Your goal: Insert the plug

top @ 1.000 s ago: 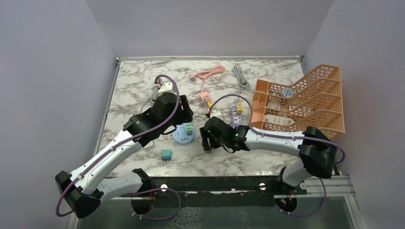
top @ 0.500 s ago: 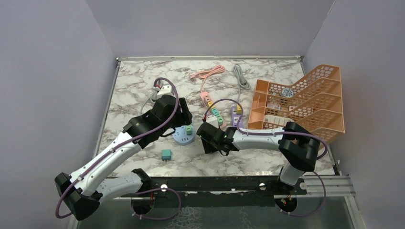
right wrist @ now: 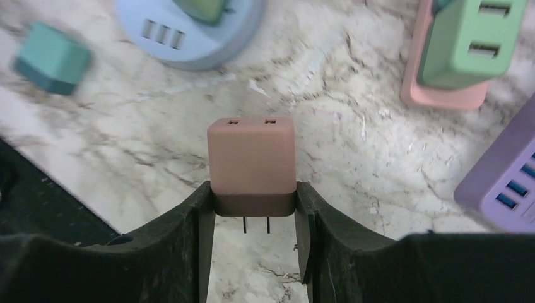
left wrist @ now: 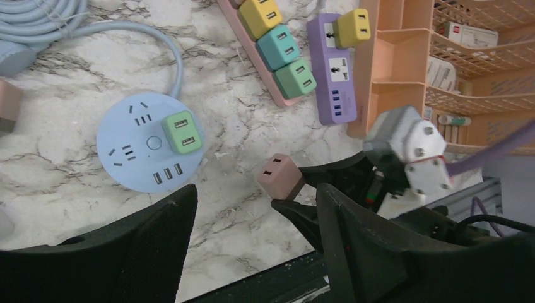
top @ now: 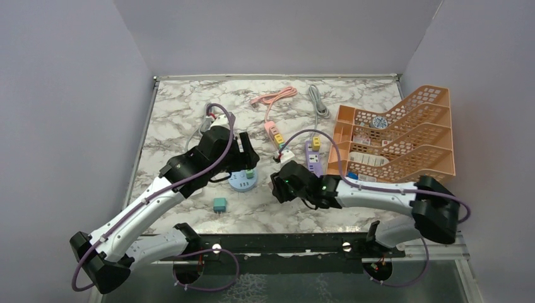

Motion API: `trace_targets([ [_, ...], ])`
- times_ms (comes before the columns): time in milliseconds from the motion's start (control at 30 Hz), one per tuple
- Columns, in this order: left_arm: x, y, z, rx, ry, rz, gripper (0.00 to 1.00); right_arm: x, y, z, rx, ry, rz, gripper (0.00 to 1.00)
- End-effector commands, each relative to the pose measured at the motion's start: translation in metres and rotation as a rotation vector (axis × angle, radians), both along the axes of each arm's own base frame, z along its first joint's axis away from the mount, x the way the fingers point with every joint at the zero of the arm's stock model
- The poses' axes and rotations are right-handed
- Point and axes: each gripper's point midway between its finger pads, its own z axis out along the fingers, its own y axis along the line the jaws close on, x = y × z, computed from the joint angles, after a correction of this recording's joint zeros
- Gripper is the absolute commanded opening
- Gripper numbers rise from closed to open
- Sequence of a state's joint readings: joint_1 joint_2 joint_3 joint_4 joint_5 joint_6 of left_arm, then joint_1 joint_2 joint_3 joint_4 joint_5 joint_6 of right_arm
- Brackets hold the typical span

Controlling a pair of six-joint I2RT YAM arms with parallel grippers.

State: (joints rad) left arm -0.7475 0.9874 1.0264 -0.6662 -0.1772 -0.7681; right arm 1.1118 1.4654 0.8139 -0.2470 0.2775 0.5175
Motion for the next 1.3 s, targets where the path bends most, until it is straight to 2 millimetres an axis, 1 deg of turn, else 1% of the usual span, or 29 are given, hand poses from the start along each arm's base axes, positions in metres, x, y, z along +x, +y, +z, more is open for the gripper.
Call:
trace_targets([
  [0, -0.018, -0.018, 0.028, -0.097, -0.034, -0.159, 0.72, -0.003, 0.025, 0.073, 0.240, -0.215, 0.209, 0.29],
  [33, -0.022, -0.021, 0.030, -0.100, -0.039, -0.191, 0.76, -0.007, 0.025, 0.084, 0.278, -0.249, 0.252, 0.29],
  [67, -0.025, -0.024, 0.030, -0.104, -0.043, -0.227, 0.78, -0.013, 0.025, 0.101, 0.332, -0.294, 0.297, 0.29],
  [200, -0.045, -0.041, 0.034, -0.161, -0.048, -0.397, 0.84, -0.033, 0.023, 0.142, 0.477, -0.417, 0.430, 0.29],
  [333, -0.066, -0.061, 0.041, -0.273, -0.033, -0.541, 0.86, -0.041, 0.019, 0.164, 0.537, -0.505, 0.487, 0.28],
  [400, -0.072, -0.068, 0.043, -0.318, -0.021, -0.579, 0.86, -0.043, 0.017, 0.173, 0.555, -0.540, 0.506, 0.28],
  [500, -0.076, -0.072, 0.041, -0.345, 0.022, -0.597, 0.85, -0.048, 0.014, 0.181, 0.573, -0.579, 0.532, 0.28],
  [633, -0.086, -0.080, 0.038, -0.386, 0.087, -0.647, 0.75, -0.049, 0.012, 0.184, 0.571, -0.596, 0.547, 0.28],
  [700, -0.088, -0.081, 0.035, -0.393, 0.107, -0.644, 0.72, -0.051, 0.013, 0.182, 0.563, -0.594, 0.564, 0.28],
  [767, -0.087, -0.081, 0.034, -0.400, 0.117, -0.634, 0.69, -0.053, 0.015, 0.178, 0.543, -0.588, 0.595, 0.28],
  [900, -0.087, -0.083, 0.030, -0.405, 0.144, -0.627, 0.61, -0.049, 0.017, 0.158, 0.450, -0.550, 0.613, 0.28],
  [1033, -0.083, -0.081, 0.022, -0.387, 0.172, -0.584, 0.50, -0.045, 0.014, 0.153, 0.410, -0.560, 0.609, 0.28],
  [1200, -0.081, -0.082, 0.011, -0.371, 0.211, -0.570, 0.36, -0.043, 0.018, 0.146, 0.376, -0.539, 0.621, 0.28],
  [1267, -0.079, -0.082, 0.008, -0.363, 0.217, -0.563, 0.28, -0.043, 0.019, 0.143, 0.368, -0.529, 0.624, 0.28],
])
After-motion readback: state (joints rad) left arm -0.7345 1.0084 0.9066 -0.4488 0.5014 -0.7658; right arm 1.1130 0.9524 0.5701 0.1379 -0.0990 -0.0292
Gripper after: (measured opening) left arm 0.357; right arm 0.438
